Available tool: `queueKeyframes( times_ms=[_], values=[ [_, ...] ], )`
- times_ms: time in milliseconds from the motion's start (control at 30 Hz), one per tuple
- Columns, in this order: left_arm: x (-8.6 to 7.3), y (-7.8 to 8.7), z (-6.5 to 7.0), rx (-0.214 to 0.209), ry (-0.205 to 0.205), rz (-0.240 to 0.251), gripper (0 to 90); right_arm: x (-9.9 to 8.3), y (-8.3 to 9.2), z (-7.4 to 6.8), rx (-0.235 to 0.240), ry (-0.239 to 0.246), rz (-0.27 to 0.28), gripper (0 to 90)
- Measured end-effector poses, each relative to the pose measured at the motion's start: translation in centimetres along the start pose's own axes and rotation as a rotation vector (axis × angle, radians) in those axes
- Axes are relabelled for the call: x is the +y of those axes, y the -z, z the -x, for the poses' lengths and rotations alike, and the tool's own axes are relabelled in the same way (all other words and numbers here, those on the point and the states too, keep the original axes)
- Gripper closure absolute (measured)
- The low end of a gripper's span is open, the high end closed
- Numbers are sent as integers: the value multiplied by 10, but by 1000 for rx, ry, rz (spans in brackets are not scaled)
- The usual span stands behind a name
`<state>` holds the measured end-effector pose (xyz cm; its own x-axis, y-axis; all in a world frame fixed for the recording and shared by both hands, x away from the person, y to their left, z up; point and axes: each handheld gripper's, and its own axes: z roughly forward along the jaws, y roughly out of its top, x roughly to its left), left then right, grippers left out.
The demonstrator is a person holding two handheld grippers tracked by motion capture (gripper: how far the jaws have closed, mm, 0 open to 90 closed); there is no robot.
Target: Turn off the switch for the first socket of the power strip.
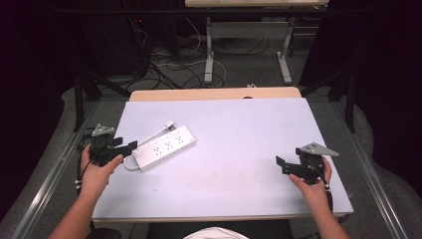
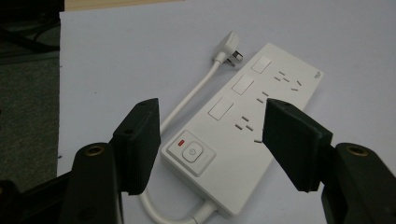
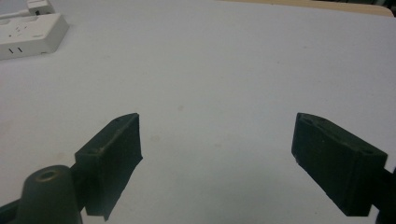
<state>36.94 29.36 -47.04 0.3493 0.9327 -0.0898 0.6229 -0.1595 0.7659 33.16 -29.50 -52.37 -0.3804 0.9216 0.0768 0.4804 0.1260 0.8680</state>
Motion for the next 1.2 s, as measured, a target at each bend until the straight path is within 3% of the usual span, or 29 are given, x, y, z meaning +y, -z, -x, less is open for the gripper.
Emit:
queueKeyframes(
  times_ms=[367, 667, 800, 1000, 1200],
  values=[
    [5, -4, -8, 20, 1, -53, 402, -1, -1, 1, -4, -16, 0, 153],
    [11, -7, -9, 9, 16, -102, 503, -1, -1, 3, 1, -13, -1, 153],
    [13, -11, -8, 12, 27, -102, 546, -1, -1, 3, 1, -16, -2, 153],
    [18, -15, -8, 6, 20, -142, 605, -1, -1, 2, 1, -28, -7, 153],
    [20, -21, -5, 20, 22, -135, 662, -2, 0, 3, -2, -30, -10, 153]
  ],
)
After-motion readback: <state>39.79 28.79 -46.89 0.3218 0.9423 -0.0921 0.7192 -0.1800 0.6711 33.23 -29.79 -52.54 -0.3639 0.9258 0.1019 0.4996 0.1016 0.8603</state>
